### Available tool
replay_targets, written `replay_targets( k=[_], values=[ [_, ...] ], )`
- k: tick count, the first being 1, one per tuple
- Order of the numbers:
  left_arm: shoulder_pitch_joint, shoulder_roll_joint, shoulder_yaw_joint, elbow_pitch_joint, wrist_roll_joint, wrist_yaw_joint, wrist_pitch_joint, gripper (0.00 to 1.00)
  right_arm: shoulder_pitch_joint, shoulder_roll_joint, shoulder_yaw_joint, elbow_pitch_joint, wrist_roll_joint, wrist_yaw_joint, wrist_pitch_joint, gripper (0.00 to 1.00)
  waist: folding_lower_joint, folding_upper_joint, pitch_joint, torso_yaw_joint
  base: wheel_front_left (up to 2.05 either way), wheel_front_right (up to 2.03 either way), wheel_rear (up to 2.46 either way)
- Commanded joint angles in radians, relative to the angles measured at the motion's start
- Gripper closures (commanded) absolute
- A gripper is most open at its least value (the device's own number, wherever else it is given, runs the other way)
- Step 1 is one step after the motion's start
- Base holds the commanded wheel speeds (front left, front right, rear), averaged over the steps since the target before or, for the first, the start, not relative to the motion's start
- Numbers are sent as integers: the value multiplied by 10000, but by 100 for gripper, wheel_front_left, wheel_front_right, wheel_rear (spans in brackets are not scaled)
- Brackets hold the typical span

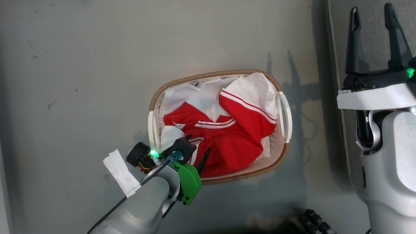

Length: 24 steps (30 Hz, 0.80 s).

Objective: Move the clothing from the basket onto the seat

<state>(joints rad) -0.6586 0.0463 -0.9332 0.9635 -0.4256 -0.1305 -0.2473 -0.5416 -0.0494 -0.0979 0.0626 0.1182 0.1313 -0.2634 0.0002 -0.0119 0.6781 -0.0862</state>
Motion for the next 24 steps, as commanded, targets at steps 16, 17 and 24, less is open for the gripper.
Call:
replay_targets(
  k=[16,17,24],
  values=[
    [-1260,20,-1435,1847,-1634,-24,49,56,-356,-23,209,-576,531,-12,-20,0,-2,119,2054,-1050,0,0,0],
    [-1289,30,-1518,1879,-1664,-22,26,71,-344,-23,235,-543,518,-12,-20,0,-2,119,2036,-1050,0,0,0],
    [-1332,133,-1660,1683,-1960,-12,-163,100,-98,-22,345,-260,443,-10,-20,0,-2,119,1585,-871,0,0,0]
  ],
)
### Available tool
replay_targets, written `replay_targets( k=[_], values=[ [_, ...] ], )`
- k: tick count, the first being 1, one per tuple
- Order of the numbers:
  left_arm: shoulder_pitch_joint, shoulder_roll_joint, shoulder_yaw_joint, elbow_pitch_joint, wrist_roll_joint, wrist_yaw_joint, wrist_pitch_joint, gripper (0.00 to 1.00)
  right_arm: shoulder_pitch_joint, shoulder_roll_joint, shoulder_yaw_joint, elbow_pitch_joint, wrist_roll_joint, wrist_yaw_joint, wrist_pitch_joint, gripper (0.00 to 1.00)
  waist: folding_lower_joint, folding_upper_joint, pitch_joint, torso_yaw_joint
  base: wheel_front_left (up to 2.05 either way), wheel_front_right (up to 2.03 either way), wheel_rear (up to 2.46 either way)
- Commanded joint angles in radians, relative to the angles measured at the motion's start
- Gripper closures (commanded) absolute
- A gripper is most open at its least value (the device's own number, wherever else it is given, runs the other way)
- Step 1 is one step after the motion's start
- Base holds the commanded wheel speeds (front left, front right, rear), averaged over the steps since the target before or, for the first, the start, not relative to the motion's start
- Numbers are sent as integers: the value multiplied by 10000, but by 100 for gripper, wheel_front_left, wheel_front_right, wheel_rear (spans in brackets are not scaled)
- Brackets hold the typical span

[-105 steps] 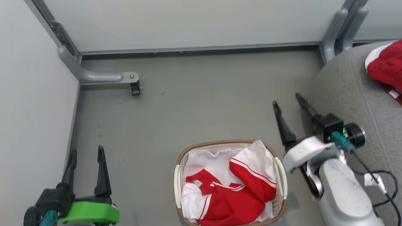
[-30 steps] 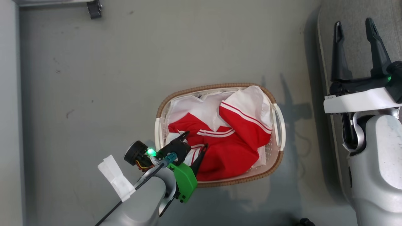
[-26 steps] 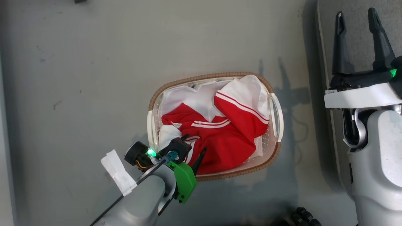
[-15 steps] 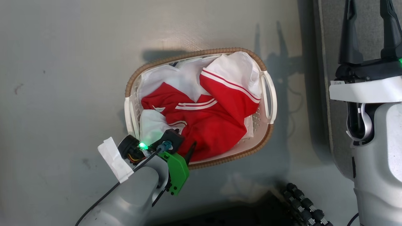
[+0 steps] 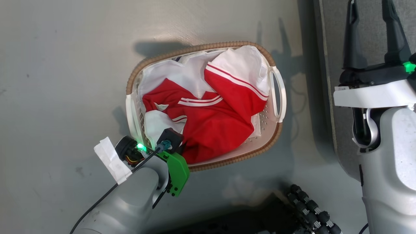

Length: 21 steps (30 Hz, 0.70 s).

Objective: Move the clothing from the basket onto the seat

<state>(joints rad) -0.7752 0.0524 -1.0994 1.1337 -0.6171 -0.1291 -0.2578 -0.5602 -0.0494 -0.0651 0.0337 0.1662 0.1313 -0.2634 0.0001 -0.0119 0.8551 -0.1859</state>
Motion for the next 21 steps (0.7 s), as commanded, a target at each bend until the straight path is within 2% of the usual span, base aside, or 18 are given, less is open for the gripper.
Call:
replay_targets(
  k=[1,10,21],
  values=[
    [-166,93,8,-96,-49,-25,-81,100,134,-22,41,75,-72,-12,-20,0,-1,119,-306,178,0,0,0],
    [446,668,1129,-2193,595,230,-79,100,445,-26,159,499,-291,-12,-20,0,-1,119,-1699,695,0,0,0],
    [1631,1658,3105,-4928,1986,501,-82,100,1153,-29,255,1134,-666,-12,-20,0,-1,119,-3887,1272,0,0,0]
  ],
)
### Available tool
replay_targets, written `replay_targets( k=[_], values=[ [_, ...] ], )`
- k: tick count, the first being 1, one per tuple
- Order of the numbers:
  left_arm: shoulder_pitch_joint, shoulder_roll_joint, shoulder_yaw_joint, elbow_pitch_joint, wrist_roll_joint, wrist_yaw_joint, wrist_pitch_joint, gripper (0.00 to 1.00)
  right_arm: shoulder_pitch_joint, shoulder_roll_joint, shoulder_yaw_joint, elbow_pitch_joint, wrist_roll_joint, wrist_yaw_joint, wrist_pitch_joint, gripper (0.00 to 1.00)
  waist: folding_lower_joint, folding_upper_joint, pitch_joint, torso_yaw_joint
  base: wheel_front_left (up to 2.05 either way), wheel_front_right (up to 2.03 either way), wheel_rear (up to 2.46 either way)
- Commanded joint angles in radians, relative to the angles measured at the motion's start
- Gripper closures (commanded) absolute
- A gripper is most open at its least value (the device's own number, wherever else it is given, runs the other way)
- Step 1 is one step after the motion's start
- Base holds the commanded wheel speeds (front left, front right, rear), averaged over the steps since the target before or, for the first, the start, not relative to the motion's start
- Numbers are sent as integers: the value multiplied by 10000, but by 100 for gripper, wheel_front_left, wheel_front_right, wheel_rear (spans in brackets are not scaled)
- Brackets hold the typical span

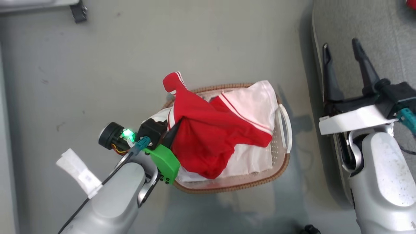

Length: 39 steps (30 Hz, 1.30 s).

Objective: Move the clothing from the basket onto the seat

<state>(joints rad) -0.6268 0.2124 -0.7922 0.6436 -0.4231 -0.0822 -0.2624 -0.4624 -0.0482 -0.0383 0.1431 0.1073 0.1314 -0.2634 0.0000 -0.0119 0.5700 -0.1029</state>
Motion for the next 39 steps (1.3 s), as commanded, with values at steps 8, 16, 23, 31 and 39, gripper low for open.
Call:
replay_targets(
  k=[8,16,23,31,39],
  values=[
    [780,764,1077,-1562,952,10,-38,100,855,-38,147,469,-162,-14,-20,0,0,119,-2418,571,0,0,0],
    [991,1432,1531,-2522,1460,-134,-38,100,1508,-39,516,769,-137,-14,-20,0,0,119,-3513,579,0,0,0],
    [427,1980,1731,-3150,1478,-224,71,100,1808,-38,1062,913,42,-14,-20,0,0,119,-4103,594,0,0,0],
    [-320,2278,1820,-3912,1364,-263,852,100,1585,-36,2359,1097,393,-14,-20,0,0,119,-4380,581,0,0,0],
    [-1387,2265,1546,-4353,1358,-372,1601,100,996,-38,3753,1336,823,-14,-20,0,0,119,-4432,795,0,0,0]
  ],
)
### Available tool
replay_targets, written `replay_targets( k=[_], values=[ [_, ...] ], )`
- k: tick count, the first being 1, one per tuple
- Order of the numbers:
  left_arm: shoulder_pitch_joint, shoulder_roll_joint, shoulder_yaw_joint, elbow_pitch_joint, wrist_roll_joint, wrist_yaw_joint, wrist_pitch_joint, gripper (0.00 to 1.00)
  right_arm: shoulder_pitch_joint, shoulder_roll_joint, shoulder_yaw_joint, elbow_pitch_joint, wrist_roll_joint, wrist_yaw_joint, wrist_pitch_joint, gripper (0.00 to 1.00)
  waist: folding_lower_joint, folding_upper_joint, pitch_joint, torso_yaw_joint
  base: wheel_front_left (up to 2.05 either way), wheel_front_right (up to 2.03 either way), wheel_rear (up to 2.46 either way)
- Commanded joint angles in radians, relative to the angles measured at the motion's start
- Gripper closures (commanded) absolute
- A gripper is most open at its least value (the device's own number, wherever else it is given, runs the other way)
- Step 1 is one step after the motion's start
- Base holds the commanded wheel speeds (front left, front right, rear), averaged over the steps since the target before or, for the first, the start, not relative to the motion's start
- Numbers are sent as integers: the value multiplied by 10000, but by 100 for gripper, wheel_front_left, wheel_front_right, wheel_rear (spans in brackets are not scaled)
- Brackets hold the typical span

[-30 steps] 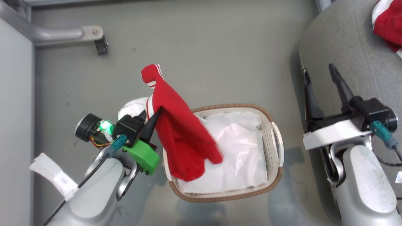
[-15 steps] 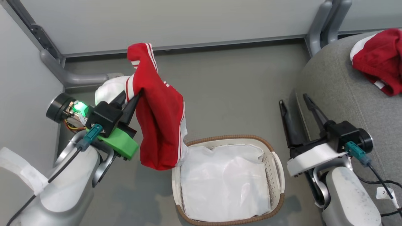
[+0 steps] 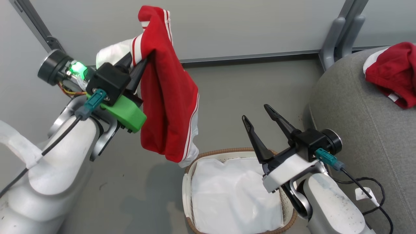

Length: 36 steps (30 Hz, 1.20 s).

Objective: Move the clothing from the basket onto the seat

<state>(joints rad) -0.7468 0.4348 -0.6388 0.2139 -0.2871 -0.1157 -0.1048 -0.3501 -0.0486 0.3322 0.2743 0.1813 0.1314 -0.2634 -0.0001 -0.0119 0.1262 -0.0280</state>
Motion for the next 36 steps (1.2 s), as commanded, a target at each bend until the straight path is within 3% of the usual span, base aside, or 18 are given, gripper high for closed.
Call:
replay_targets(
  k=[1,12,16,23,35,36],
  values=[
    [-318,28,-28,-118,-48,-53,110,100,-220,-34,202,27,170,-12,-20,0,1,119,19,75,0,0,0],
    [-1344,-221,-586,-711,-376,-125,1046,100,-1527,-33,2216,-60,1186,-14,-18,0,1,119,127,425,0,0,0],
    [-1418,-465,-722,-797,-390,50,1356,100,-1787,-45,2637,-172,1646,-14,-20,0,1,119,121,561,0,0,0],
    [-1422,-874,-1034,-1116,-445,207,1870,100,-2092,-34,2355,103,1945,-12,-20,0,1,119,56,850,0,0,0],
    [-961,-1032,-1396,-1903,-677,239,2076,100,-2581,-36,1270,1012,975,-13,-20,0,1,119,59,1261,0,0,0],
    [-928,-1002,-1411,-1993,-679,247,2068,100,-2631,-34,1249,1141,991,-13,-18,28,1,119,63,1284,0,0,0]
  ],
)
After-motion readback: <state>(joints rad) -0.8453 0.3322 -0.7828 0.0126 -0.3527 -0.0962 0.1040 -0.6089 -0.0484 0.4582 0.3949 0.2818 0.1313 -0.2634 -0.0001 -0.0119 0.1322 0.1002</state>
